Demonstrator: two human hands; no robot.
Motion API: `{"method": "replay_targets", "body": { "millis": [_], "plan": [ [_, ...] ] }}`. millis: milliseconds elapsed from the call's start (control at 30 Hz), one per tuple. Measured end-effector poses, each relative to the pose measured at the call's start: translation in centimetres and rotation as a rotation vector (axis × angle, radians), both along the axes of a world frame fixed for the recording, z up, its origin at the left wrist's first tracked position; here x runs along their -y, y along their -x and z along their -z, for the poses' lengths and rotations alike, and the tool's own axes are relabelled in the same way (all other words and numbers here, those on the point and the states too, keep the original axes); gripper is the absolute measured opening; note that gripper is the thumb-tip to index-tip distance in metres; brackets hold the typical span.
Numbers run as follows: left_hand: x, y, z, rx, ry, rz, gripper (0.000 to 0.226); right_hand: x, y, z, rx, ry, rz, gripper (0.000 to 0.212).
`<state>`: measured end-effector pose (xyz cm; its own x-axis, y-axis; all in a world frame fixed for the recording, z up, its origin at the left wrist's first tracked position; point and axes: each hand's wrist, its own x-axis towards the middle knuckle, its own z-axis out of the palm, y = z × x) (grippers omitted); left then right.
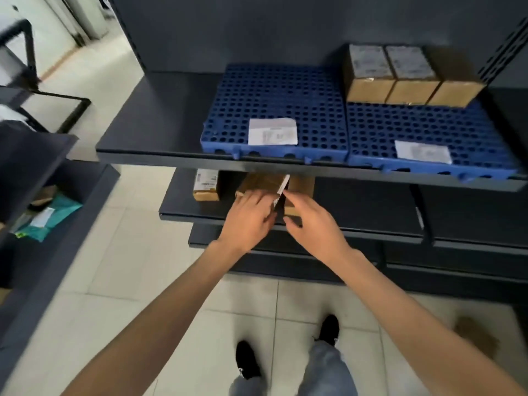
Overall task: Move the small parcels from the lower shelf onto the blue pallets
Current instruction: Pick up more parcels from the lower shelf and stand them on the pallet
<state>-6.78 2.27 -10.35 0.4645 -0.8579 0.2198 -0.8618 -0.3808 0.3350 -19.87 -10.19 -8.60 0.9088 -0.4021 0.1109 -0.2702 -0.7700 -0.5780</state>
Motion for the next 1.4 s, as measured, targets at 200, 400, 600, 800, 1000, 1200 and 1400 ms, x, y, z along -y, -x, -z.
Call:
{"method": "replay_targets", "body": {
  "millis": [200, 400, 600, 800, 1000, 1200, 1400],
  "plan": [
    [-0.7, -5.1, 8.1, 0.016, -0.335, -0.010, 0.068, 0.9, -3.5, 7.6, -0.291, 0.033, 0.085, 0.062],
    [2.3, -10.2, 12.5, 0.165, -0.356, 0.013, 0.091, 4.1, -8.7, 13.2, -0.321, 0.102, 0.129, 0.073],
    [6.3, -11.4, 14.1, 0.229, -0.277, 0.166, 0.095, 7.1, -10.7, 17.6, -0.481, 0.151, 0.212, 0.101],
    [9.1, -7.2, 15.4, 0.260, -0.266, 0.212, 0.088, 8.3, -10.3, 19.6, -0.601, 0.132, 0.284, 0.085],
    [9.8, -5.9, 15.2, 0.275, -0.314, 0.187, 0.091, 7.9, -8.8, 18.2, -0.460, 0.157, 0.265, 0.058],
    [8.2, -3.7, 12.2, 0.113, -0.242, 0.148, 0.079, 4.1, -3.9, 12.7, -0.401, 0.175, 0.270, 0.070],
    [1.9, 1.2, 6.4, -0.056, -0.145, 0.190, 0.071, -1.7, 2.5, 4.9, -0.380, 0.231, 0.251, 0.063]
  ]
}}
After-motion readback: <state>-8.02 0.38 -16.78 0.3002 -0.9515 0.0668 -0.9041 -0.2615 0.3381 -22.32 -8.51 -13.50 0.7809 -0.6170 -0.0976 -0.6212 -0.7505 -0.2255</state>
